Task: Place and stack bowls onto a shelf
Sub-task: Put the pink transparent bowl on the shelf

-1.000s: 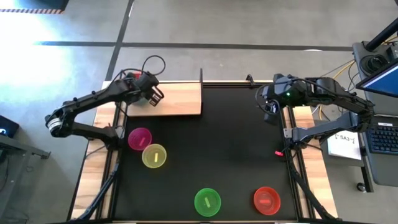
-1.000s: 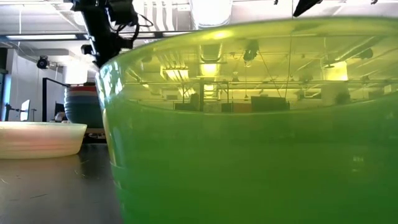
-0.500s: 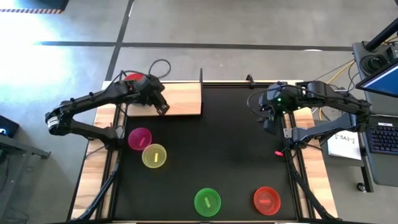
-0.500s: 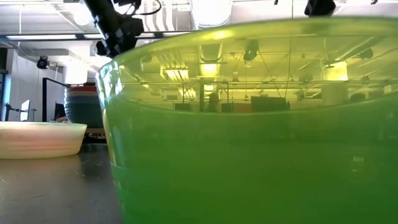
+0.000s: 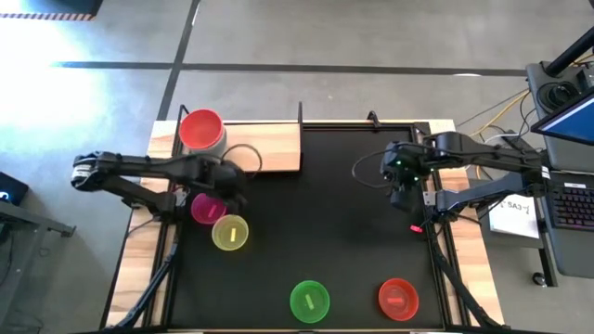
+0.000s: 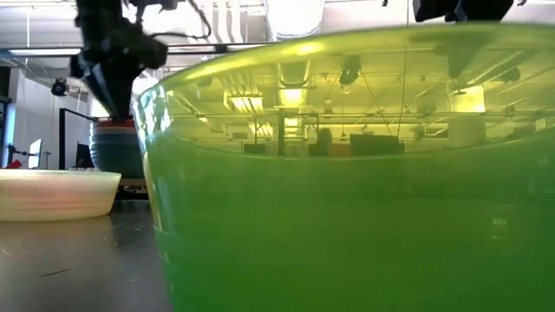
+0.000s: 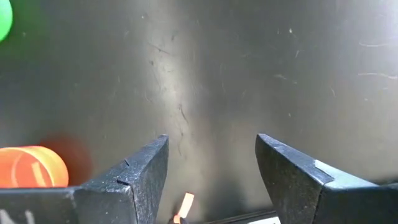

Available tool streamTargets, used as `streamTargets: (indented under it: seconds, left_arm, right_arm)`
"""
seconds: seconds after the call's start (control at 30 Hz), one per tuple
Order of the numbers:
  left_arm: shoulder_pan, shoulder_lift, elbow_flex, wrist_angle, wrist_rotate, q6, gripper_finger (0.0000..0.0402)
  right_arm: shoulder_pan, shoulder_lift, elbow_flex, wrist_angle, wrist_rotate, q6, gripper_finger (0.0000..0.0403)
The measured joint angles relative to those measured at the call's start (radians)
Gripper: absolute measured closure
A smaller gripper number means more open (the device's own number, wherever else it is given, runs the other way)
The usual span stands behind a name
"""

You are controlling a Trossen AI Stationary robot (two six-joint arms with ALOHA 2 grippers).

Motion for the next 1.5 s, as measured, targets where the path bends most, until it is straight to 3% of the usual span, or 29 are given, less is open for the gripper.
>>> streamTargets:
  seconds: [0.37,0.8,0.97,1.2,1.5]
  left_arm:
    - [-0.021,0.000,-0.251,0.153,0.021,-0.163,0.0274]
    - [-0.021,0.001,-0.387,0.307,0.026,-0.196,0.0274]
    - [-0.021,0.001,-0.402,0.348,0.026,-0.195,0.0297]
    - [-0.021,0.001,-0.375,0.348,0.033,-0.157,0.0392]
    - [-0.021,0.001,-0.301,0.364,0.054,-0.111,0.0400]
  right_arm:
    - [0.000,0.004,-0.012,0.002,0.000,0.005,0.0174]
    - [0.000,0.004,-0.012,0.006,0.000,0.000,0.0174]
    - [0.000,0.004,-0.012,0.007,0.000,0.000,0.0174]
    - [0.000,0.004,-0.012,0.009,0.001,-0.002,0.0174]
    - [0.000,0.004,-0.012,0.009,0.001,-0.002,0.0174]
